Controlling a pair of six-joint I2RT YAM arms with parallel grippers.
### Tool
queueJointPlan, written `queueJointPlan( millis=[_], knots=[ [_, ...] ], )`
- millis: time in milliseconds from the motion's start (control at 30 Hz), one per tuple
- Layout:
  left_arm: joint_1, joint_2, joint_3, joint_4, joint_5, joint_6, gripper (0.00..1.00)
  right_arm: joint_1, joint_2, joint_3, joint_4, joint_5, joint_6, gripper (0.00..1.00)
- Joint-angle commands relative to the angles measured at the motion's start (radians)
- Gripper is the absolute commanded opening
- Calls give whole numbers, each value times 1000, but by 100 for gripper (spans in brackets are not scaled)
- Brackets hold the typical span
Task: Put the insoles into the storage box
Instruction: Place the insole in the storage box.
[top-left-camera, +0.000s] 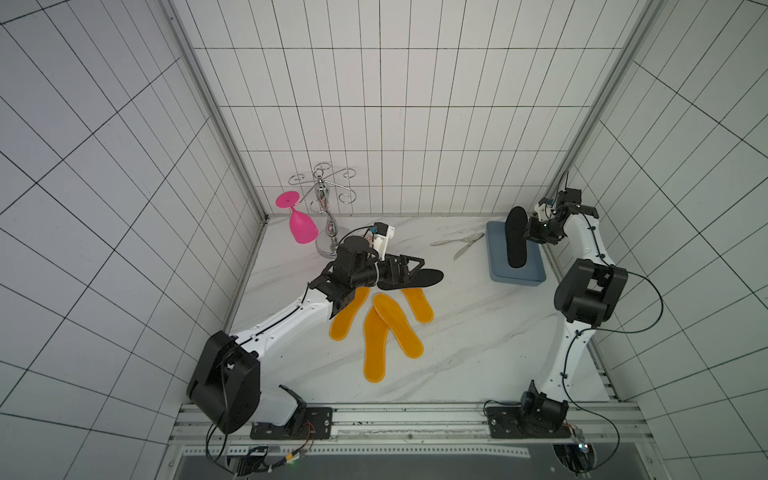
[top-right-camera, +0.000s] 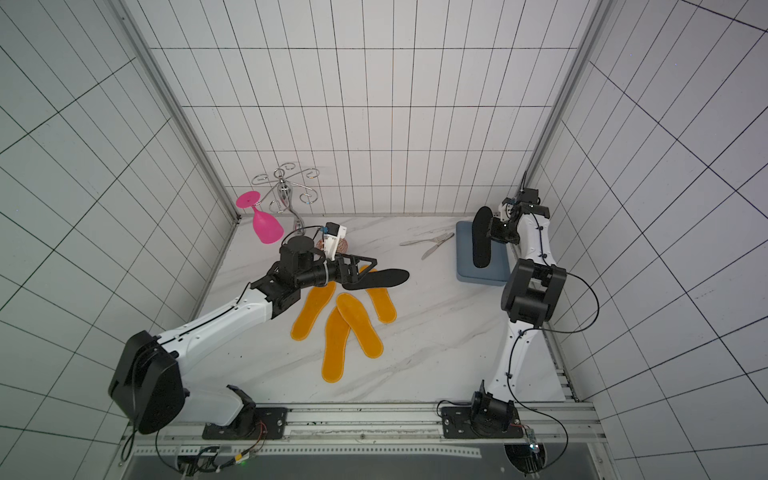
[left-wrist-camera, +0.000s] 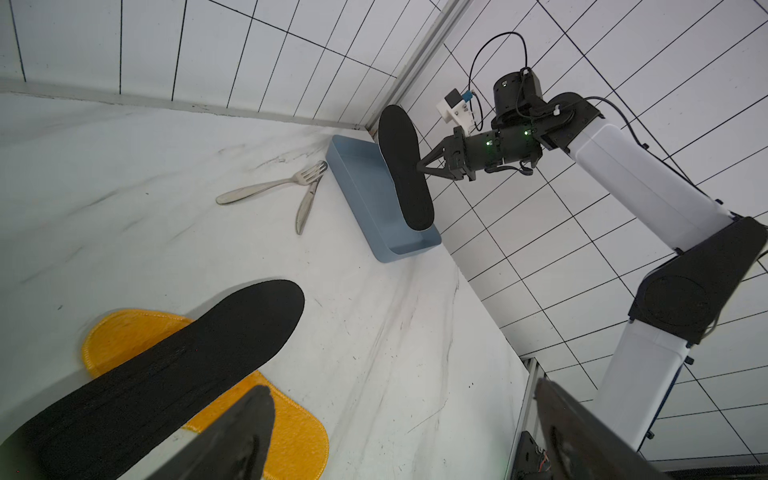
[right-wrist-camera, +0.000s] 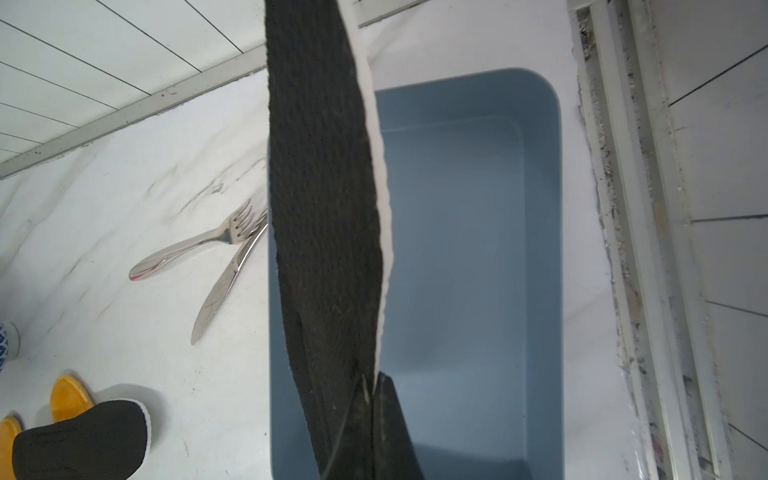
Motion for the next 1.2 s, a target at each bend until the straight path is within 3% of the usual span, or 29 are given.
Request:
queueJointPlan(
  millis=[0,933,1167],
  knots=[
    [9,25,16,-18,-1,13,99,-4,54,58,-59,-47,19,0],
    [144,15,-42,-134,42,94,99,25,252,108,-64,-143,-19,0],
    [152,33,-24,-161,43,122,99,30,249,108,-68,-106,-1,20]
  ],
)
